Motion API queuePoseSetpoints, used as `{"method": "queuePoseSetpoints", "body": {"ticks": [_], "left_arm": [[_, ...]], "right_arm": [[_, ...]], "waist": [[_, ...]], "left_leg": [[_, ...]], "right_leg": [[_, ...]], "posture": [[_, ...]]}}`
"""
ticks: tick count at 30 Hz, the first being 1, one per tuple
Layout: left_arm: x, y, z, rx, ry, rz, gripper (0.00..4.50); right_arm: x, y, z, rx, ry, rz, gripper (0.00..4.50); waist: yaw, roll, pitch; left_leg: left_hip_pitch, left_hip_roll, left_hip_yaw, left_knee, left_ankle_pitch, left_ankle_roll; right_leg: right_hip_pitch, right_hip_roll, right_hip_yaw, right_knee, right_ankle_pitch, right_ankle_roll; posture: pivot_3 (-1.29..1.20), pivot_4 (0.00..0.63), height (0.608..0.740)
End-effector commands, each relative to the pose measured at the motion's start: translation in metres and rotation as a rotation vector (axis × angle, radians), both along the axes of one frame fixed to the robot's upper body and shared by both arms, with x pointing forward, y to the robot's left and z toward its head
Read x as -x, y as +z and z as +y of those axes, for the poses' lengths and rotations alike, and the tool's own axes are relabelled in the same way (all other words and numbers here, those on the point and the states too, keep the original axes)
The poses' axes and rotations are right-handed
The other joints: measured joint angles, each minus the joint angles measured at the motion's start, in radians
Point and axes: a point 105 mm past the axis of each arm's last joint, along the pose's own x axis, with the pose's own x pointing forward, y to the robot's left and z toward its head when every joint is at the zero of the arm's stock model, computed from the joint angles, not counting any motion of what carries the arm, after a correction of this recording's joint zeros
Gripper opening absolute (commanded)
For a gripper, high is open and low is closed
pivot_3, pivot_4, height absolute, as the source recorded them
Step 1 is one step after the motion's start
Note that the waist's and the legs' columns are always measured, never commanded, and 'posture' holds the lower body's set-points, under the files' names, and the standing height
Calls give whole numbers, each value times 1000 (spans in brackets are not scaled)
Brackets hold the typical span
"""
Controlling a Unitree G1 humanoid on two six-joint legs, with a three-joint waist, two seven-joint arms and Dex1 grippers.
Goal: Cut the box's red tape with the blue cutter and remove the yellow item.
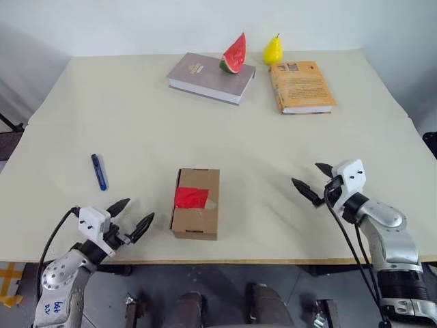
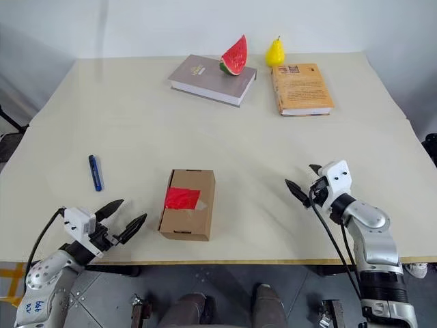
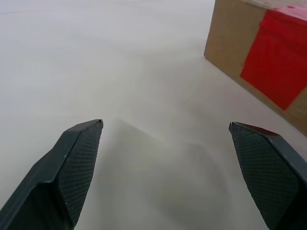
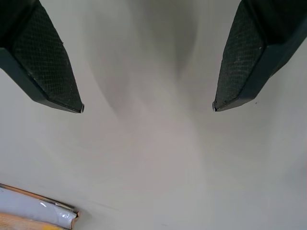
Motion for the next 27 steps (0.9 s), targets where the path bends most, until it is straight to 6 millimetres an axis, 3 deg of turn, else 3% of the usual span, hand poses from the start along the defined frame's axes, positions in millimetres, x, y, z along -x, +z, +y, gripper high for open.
{"method": "queuePoseSetpoints", "body": {"ticks": [1,6,10,13,16,21,24,27], "left_arm": [[-1,4,6,-29,43,-8,4472],[-9,-1,11,-22,153,74,4472],[-3,8,-10,-18,-16,39,4298],[-5,5,-8,21,26,59,3662],[-5,5,-18,28,-27,60,2704],[-21,13,-34,101,-116,77,1070],[-29,21,-45,102,-182,76,131],[-45,26,-58,101,-257,77,34]], "right_arm": [[-3,12,0,1,-6,-51,4500],[-13,8,-7,8,-79,8,4500],[-10,8,7,48,-47,54,4500],[1,7,20,33,11,114,3946],[12,12,35,36,101,132,2889],[21,26,67,44,261,160,1043],[35,26,86,55,354,210,7],[45,21,104,74,418,249,0]], "waist": [[0,0,0],[0,-1,1],[0,-2,1],[1,-2,1],[2,-2,1],[3,-5,2],[3,-6,1],[6,-6,1]], "left_leg": [[0,0,0,0,0,0],[0,0,4,1,0,0],[0,0,4,2,0,0],[0,0,5,2,0,0],[0,0,5,2,0,0],[0,-1,5,4,0,1],[0,0,5,4,0,1],[-1,0,4,3,0,1]], "right_leg": [[0,0,0,0,0,0],[-2,0,0,1,0,0],[-2,0,1,3,0,0],[-3,0,2,4,0,0],[-3,0,3,3,0,0],[-3,0,2,2,0,0],[-3,0,3,4,0,0],[-4,0,2,6,0,1]], "posture": [[0,150,740],[0,150,740],[0,150,740],[0,150,740],[0,150,740],[0,150,740],[0,150,740],[0,150,740]]}}
